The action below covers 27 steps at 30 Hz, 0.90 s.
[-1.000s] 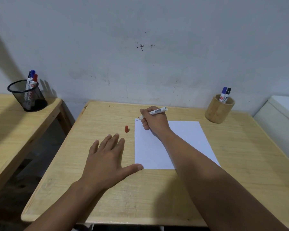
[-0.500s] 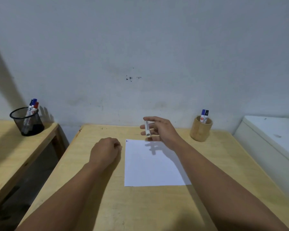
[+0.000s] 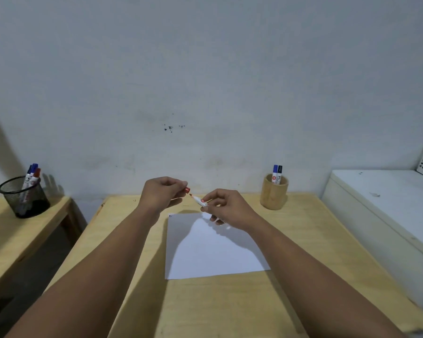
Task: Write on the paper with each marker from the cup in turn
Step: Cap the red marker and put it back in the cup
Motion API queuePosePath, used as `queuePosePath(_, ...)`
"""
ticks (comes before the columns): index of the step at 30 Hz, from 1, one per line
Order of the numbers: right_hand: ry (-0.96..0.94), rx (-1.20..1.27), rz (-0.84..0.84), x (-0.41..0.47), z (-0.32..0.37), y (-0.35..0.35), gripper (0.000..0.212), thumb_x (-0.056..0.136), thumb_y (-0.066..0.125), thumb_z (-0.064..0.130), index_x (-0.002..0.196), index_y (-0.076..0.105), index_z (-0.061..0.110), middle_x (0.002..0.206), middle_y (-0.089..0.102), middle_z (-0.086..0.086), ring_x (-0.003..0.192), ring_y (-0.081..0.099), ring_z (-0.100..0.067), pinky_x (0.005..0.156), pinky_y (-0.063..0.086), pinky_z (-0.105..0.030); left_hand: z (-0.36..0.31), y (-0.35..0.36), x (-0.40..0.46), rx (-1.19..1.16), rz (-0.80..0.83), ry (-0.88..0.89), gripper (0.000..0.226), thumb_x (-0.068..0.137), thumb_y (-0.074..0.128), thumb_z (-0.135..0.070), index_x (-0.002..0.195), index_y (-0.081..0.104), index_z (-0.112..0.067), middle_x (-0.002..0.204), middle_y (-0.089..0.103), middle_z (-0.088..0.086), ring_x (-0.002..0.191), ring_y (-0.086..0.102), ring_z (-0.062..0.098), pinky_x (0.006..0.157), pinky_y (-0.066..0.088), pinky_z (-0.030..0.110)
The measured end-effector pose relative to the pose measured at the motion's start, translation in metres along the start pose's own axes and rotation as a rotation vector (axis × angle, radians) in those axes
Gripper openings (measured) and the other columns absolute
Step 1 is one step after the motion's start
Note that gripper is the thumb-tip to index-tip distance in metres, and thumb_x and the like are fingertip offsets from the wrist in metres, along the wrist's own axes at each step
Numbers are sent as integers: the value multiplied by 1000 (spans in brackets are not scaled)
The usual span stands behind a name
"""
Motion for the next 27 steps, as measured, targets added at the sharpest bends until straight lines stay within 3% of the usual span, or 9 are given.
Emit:
queuePosePath(13, -41, 20, -66, -5, 2, -37, 16, 95, 80, 7, 98, 76, 23, 85, 77, 1, 65, 71, -14, 60, 57, -24, -13, 39, 10, 85, 34, 42, 17, 91, 80, -15, 94, 77, 1, 78, 79, 2, 76, 74, 14, 80, 63, 32)
queuePosePath(19, -62, 34, -97, -7, -3, -54, 18, 97, 78, 6, 96, 75, 24, 106, 80, -24, 63, 70, -10, 60, 56, -22, -13, 58, 21, 99, 48, 53, 18, 90, 81, -14, 94, 78, 3, 84, 80, 9, 77, 73, 17, 78, 63, 32)
queuePosePath(21, -63, 40, -108, -7, -7, -59, 17, 96, 78, 6, 97, 76, 23, 97, 80, -20, 62, 70, -9, 58, 55, -20, -11, 67, 24, 105, 59, 49, 19, 89, 81, -14, 94, 78, 4, 85, 80, 10, 77, 73, 18, 79, 63, 33)
queuePosePath(24, -60, 39, -141, -5, -14, -69, 20, 95, 80, 6, 94, 76, 26, 79, 76, 4, 60, 69, -7, 58, 54, -19, -8, 87, 26, 101, 92, 35, 17, 90, 81, -14, 93, 78, 3, 81, 80, 7, 78, 73, 17, 79, 63, 32)
queuePosePath(27, -67, 54, -210, -2, -21, -81, 19, 95, 80, 5, 93, 77, 24, 81, 75, 3, 58, 66, -2, 58, 52, -17, -9, 108, 32, 113, 118, 38, 15, 88, 82, -15, 86, 77, 0, 84, 81, 9, 78, 73, 17, 78, 62, 31)
Point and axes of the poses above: each hand's wrist, its own x-axis towards the middle knuckle, its own y-axis out of the palm, z = x × y, the point moved 2 cm from there along x, towards the middle knuckle
